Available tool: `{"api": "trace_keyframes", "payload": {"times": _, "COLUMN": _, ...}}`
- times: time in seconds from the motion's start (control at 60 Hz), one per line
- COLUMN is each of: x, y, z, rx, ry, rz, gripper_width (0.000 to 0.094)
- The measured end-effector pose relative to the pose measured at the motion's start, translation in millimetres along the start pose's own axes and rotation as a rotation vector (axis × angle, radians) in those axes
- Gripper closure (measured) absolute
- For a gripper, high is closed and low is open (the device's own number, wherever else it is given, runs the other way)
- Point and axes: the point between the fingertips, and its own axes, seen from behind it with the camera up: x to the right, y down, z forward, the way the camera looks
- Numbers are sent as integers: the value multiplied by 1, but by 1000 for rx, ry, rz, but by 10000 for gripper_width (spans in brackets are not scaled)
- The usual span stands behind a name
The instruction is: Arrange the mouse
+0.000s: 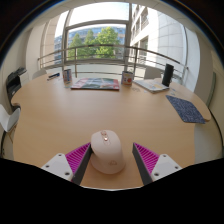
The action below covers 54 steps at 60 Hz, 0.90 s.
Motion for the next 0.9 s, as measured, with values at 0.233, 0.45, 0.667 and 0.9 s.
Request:
{"api": "trace_keyframes", "payload": {"times": 0.233, "x": -8, "y": -11, "z": 18, "rx": 18, "ry": -30, "rz": -5, "gripper_width": 400}}
{"api": "trace_keyframes", "payload": {"times": 0.45, "x": -14, "y": -20, "z": 17, "rx": 9, "ry": -80, "rz": 11, "gripper_width": 532}}
{"api": "trace_keyframes", "payload": {"times": 0.667, "x": 6, "y": -165, "z": -29, "rx": 234, "ry": -223, "rz": 47, "gripper_width": 537}}
{"api": "trace_keyframes", "payload": {"times": 0.9, "x": 179, "y": -342, "z": -39, "rx": 484, "ry": -204, "rz": 143, "gripper_width": 538}}
